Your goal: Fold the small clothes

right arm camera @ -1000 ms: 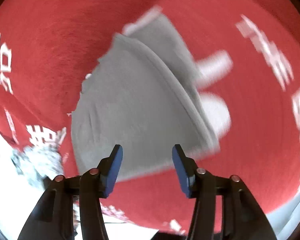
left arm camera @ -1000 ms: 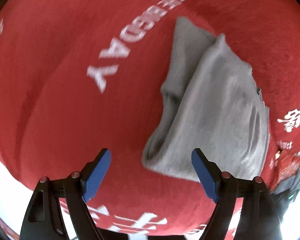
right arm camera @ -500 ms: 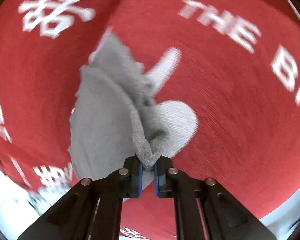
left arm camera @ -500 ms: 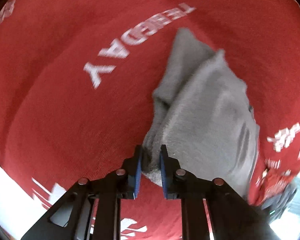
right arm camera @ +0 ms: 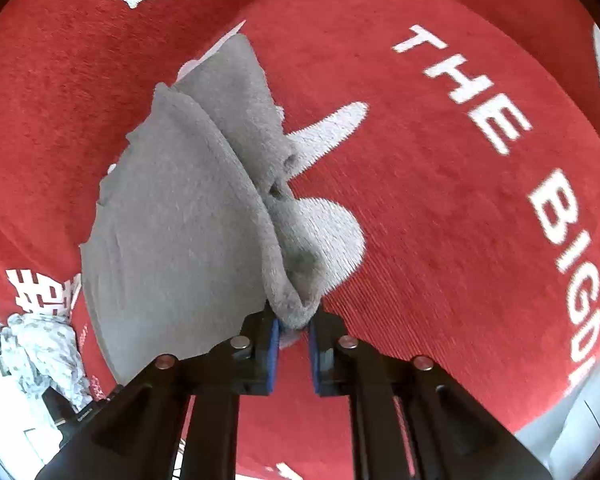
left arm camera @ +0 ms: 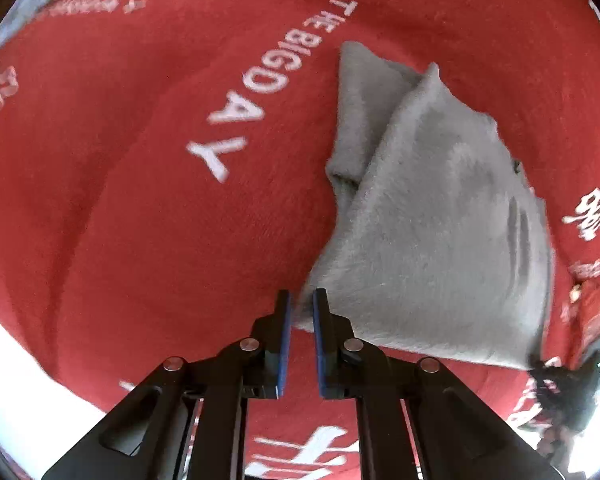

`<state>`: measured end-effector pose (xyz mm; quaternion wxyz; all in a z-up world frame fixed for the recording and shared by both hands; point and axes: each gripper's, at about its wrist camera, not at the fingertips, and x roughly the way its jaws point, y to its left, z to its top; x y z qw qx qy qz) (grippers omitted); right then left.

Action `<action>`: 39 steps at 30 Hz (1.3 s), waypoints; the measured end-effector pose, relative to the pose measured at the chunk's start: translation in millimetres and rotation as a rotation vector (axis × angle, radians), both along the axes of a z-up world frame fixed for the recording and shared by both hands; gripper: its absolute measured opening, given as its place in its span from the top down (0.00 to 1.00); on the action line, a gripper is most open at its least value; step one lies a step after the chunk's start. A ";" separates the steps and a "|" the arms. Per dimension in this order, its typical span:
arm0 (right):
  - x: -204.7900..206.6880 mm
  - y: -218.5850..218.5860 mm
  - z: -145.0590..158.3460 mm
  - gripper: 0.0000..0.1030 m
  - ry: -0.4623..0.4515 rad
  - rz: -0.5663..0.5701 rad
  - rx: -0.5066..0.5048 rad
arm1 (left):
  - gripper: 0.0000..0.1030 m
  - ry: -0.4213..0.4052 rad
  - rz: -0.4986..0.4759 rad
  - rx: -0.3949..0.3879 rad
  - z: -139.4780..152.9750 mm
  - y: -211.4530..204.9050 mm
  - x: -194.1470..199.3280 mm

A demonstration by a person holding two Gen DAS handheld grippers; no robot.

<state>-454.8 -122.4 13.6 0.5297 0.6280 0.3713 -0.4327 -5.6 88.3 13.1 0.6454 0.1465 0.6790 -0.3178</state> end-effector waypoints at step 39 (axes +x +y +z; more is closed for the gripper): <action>105.9 -119.0 -11.8 0.90 0.097 0.217 -0.120 | 0.88 -0.189 -0.241 -0.023 -21.3 -170.6 33.2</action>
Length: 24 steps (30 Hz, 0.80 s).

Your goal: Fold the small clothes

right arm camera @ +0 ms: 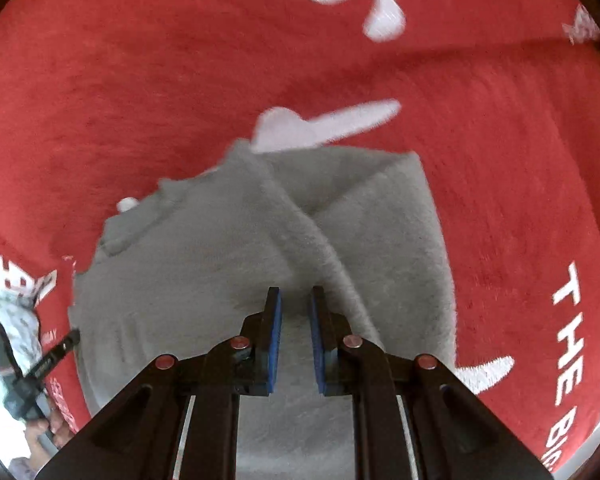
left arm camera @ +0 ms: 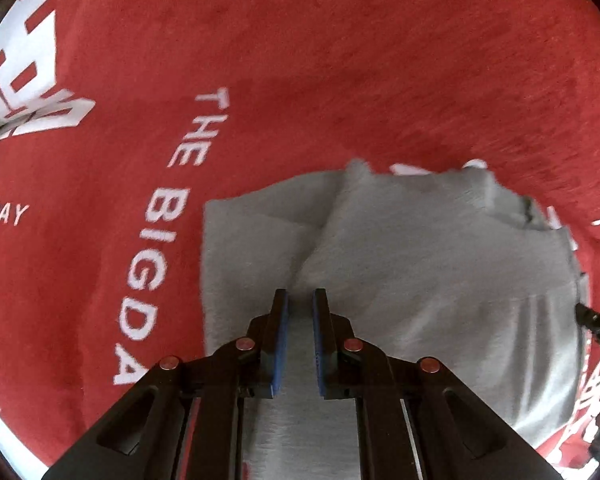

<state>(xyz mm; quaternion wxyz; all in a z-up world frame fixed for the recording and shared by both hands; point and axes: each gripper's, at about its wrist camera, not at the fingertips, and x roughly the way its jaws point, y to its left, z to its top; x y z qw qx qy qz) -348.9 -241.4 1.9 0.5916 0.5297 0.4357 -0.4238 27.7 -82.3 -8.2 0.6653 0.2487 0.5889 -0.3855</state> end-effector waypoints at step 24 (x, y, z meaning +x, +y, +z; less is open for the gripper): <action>-16.9 57.4 36.6 0.93 -0.043 -0.041 0.059 | 0.88 0.007 -0.060 0.062 28.2 51.6 -35.5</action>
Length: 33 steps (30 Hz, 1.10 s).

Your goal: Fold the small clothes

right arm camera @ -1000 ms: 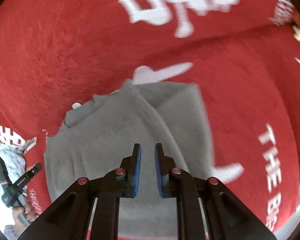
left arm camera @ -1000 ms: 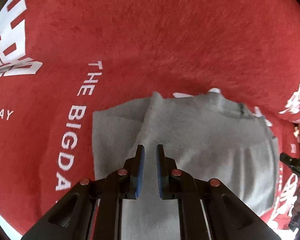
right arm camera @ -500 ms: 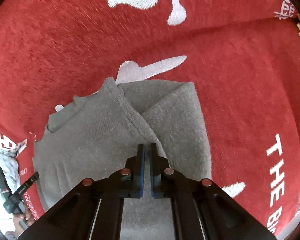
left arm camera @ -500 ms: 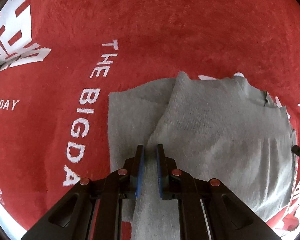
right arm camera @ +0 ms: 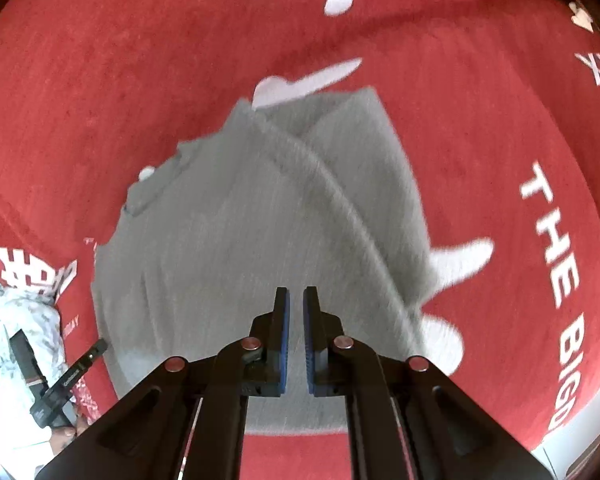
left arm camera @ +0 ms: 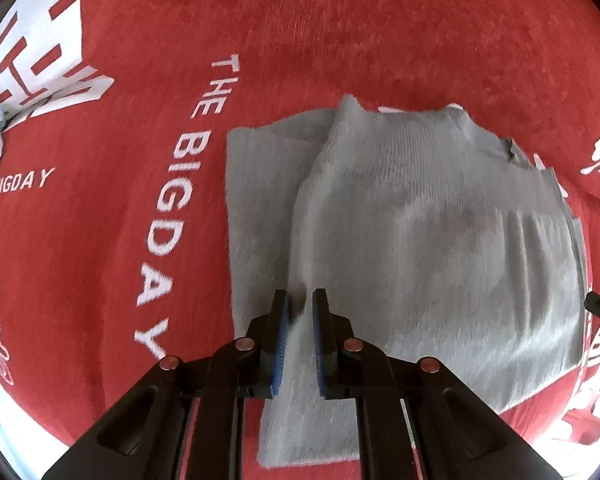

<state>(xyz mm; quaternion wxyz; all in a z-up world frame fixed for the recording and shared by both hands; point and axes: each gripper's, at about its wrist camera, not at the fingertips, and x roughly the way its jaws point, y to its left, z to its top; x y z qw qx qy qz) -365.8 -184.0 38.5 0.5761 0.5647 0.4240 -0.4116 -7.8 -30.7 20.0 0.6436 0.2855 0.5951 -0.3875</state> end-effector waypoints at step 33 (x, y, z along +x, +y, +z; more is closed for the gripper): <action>115.7 117.6 -20.1 0.38 -0.126 0.186 0.164 | 0.01 -0.034 -0.004 0.064 -0.9 51.1 10.8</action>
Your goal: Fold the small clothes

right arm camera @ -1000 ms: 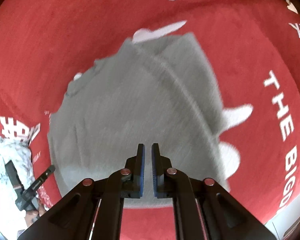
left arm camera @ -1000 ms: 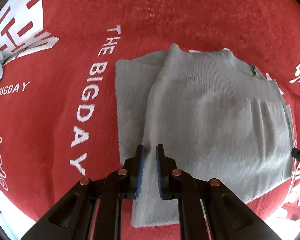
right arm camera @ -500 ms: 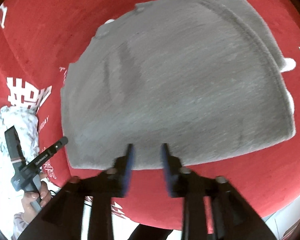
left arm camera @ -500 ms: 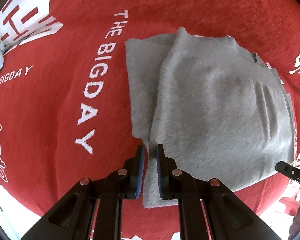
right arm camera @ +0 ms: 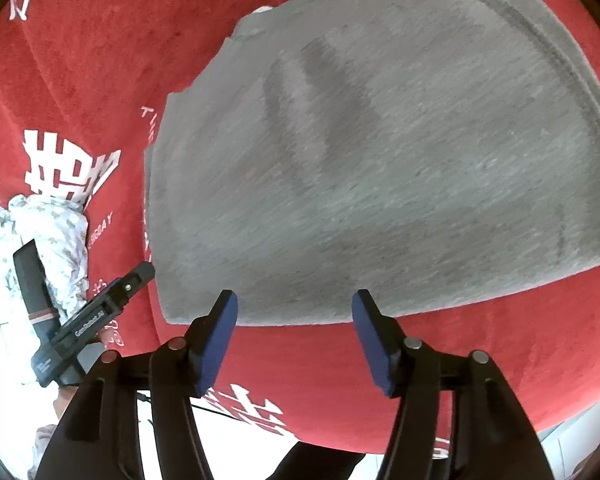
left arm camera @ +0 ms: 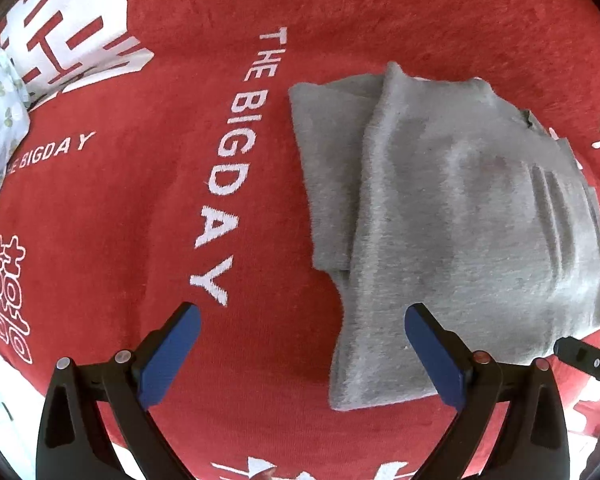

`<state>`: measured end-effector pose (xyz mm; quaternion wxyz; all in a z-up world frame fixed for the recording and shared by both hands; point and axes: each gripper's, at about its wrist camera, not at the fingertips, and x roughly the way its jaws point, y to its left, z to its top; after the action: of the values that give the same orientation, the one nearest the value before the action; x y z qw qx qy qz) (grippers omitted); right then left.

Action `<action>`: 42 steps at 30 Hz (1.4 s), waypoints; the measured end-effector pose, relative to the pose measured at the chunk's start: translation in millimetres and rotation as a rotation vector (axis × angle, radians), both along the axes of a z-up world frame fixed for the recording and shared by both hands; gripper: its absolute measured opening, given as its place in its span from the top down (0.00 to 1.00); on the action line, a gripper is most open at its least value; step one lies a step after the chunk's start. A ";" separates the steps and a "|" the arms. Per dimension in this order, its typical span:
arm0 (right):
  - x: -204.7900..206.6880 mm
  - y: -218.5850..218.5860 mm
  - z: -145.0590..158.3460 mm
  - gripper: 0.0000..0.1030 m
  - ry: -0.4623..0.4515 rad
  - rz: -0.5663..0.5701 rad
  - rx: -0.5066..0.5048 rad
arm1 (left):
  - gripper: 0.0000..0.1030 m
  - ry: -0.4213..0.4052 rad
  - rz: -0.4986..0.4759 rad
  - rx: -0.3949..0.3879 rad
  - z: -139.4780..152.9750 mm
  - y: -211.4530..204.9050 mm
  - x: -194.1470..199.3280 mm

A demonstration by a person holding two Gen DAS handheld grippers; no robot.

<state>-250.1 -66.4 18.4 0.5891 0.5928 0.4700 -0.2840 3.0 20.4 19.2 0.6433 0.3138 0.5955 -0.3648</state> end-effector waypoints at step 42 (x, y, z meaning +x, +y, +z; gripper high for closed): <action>32.8 13.2 -4.0 0.92 -0.578 -0.338 0.141 | 0.01 0.885 0.207 -0.329 -53.9 -63.8 43.4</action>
<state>-217.3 -53.2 14.4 0.6001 0.7575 0.1971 -0.1646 46.4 -43.4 -34.8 0.4020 -0.0385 0.7747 -0.4866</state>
